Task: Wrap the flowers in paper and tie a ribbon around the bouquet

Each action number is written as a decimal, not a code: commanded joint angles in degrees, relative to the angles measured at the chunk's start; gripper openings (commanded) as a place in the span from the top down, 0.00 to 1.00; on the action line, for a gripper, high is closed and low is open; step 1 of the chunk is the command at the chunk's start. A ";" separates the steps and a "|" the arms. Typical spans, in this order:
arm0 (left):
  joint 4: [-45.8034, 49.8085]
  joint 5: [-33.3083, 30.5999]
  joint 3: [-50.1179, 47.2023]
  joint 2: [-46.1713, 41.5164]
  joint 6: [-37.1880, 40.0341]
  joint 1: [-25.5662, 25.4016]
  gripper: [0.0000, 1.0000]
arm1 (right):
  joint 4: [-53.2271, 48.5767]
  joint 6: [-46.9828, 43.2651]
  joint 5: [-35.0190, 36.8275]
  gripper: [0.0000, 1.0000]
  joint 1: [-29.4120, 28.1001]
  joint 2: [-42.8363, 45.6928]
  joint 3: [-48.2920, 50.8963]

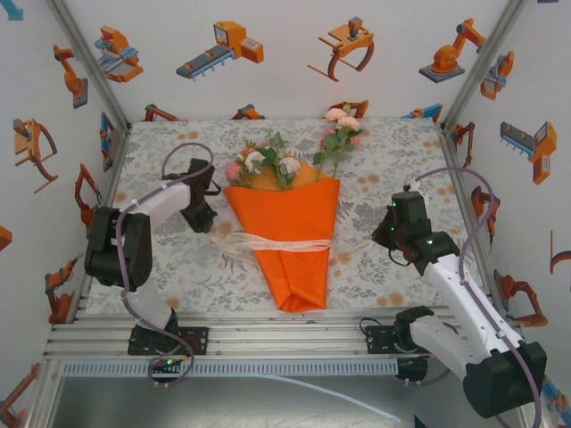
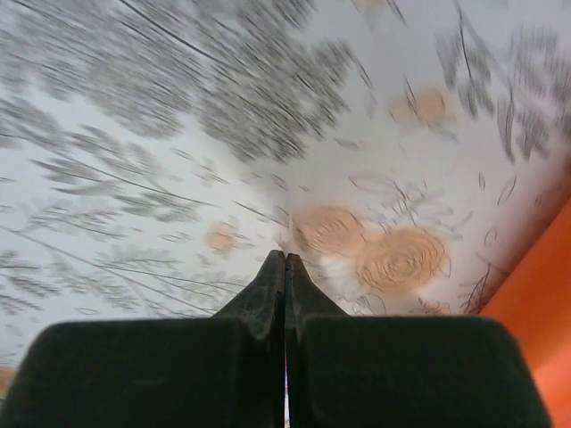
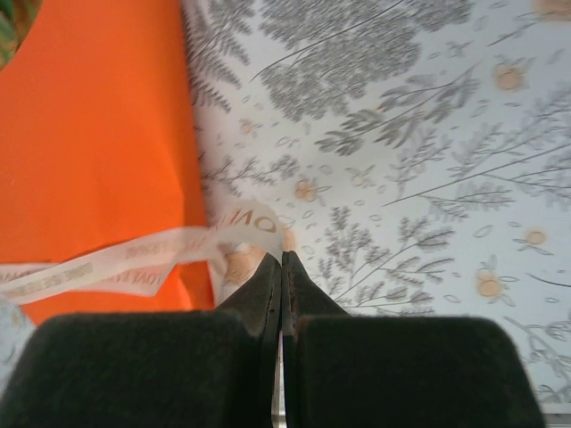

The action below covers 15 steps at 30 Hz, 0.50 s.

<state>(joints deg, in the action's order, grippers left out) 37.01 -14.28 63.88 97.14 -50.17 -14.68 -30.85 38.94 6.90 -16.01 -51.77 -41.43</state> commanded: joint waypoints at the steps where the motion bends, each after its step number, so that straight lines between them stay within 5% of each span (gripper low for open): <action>1: 1.06 1.94 -0.80 -5.24 -0.34 6.88 1.00 | -1.61 -0.76 8.74 1.00 3.71 1.11 -2.25; 8: -2.10 10.67 -6.79 -9.61 -4.37 20.52 1.00 | 1.34 -1.61 5.81 1.00 17.56 -1.02 0.26; 15: -3.49 14.08 -11.82 -11.53 -4.91 28.55 1.00 | 8.08 3.89 -4.47 1.00 39.26 -8.08 3.09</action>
<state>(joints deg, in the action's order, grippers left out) 34.13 -3.49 53.65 87.59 -53.56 11.90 -26.87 39.83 7.09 17.39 -57.04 -39.94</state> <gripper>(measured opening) 0.006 0.004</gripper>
